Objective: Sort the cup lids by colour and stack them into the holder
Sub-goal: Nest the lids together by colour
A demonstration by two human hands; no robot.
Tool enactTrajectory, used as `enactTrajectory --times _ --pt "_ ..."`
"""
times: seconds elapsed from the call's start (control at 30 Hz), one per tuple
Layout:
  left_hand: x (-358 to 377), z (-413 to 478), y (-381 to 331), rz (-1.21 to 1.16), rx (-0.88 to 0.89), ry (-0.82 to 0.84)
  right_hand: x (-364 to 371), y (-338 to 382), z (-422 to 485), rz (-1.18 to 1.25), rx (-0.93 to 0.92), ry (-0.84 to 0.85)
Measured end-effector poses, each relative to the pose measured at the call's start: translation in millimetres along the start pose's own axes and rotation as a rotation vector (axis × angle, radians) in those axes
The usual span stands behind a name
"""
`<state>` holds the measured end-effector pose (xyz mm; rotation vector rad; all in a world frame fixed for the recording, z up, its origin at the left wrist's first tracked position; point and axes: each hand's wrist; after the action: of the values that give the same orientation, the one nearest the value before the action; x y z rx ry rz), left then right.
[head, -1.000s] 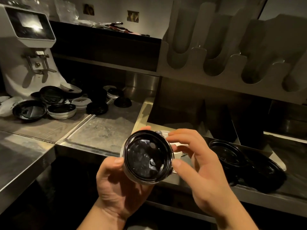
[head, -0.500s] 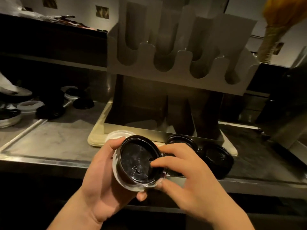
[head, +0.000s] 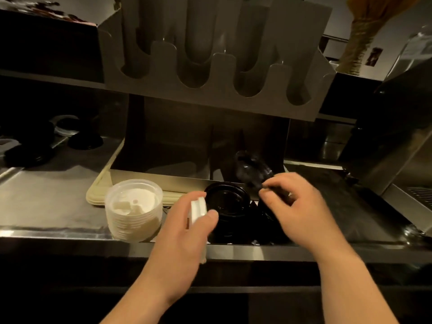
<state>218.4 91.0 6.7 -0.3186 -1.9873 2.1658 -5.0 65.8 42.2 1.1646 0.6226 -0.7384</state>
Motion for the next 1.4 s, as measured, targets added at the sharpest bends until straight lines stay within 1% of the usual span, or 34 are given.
enactTrajectory --times 0.07,0.1,0.17,0.23,0.3,0.37,0.43,0.53,0.7,0.8,0.9,1.0,1.03,1.07,1.1,1.17,1.2,1.23,1.3,1.37,1.4 --pt "2.7 1.1 3.7 0.378 0.067 0.008 9.0 1.6 2.2 -0.089 -0.015 0.096" --pt "4.7 0.9 2.7 0.491 0.081 0.023 11.8 3.1 2.5 -0.111 -0.009 0.132" --pt "6.4 1.5 3.3 0.59 0.054 0.051 13.9 5.7 1.9 -0.139 -0.011 0.183" --pt "4.9 1.9 6.1 0.646 0.027 0.073 13.6 7.4 1.3 -0.171 -0.04 0.189" --pt "1.3 3.3 9.6 0.646 0.027 0.067 13.2 9.8 2.3 -0.181 -0.061 0.183" --pt "-1.9 4.0 13.5 0.632 0.042 0.051 14.0 11.3 3.6 -0.202 -0.069 0.233" --pt "-3.0 3.2 16.2 0.687 0.06 0.045 14.4 11.4 4.5 -0.263 -0.063 0.31" --pt "-3.7 2.0 17.6 0.757 0.073 0.033 12.7 14.2 4.7 -0.314 -0.063 0.325" --pt "-5.3 -2.0 18.3 0.758 0.071 0.055 14.7 22.0 0.8 -0.35 -0.01 0.41" --pt "-4.5 -3.8 16.9 0.706 0.091 0.057 21.7 28.4 -4.7 -0.299 0.032 0.372" --pt "-1.4 -4.7 15.3 0.678 0.045 0.053 31.3 35.3 -7.8 -0.282 0.077 0.293" --pt "-0.6 -6.4 15.4 0.548 0.03 0.063 34.8 39.5 -7.3 -0.26 0.104 0.246" --pt "-1.8 -6.8 13.9 0.451 0.043 0.066 34.4 40.1 -6.2 -0.253 0.106 0.252" --pt "-4.3 -7.9 10.2 0.306 0.057 0.066 33.9 39.8 -4.5 -0.251 0.106 0.257" --pt "-7.2 -10.0 4.1 0.11 0.072 0.058 33.1 39.3 -3.1 -0.249 0.105 0.257" --pt "-14.6 -15.0 -7.2 -0.367 0.075 0.043 30.3 43.8 -2.7 -0.239 0.098 0.237" --pt "-19.3 -17.8 -14.0 -0.607 0.056 0.064 29.4 48.5 -4.1 -0.234 0.061 0.195" --pt "-23.8 -20.7 -20.0 -0.776 0.048 0.086 29.5 55.3 -7.0 -0.2 0.008 0.141" --pt "-33.3 -24.9 -25.1 -0.922 0.032 0.089 34.7 77.3 -14.9 -0.01 -0.098 0.078" --pt "-40.6 -27.5 -25.3 -0.989 0.011 0.072 44.6 99.6 -23.7 0.206 -0.175 0.109" --pt "-44.0 -28.6 -24.7 -1.013 0.006 0.074 49.3 108.2 -27.7 0.271 -0.227 0.115"
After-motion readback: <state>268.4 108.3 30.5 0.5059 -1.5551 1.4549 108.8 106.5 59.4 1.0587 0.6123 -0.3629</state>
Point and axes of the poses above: each hand's wrist, its own z-axis towards the middle knuckle, its own x-axis out of the palm, y = z × x, and after that the axes turned 10 degrees about y, right-handed
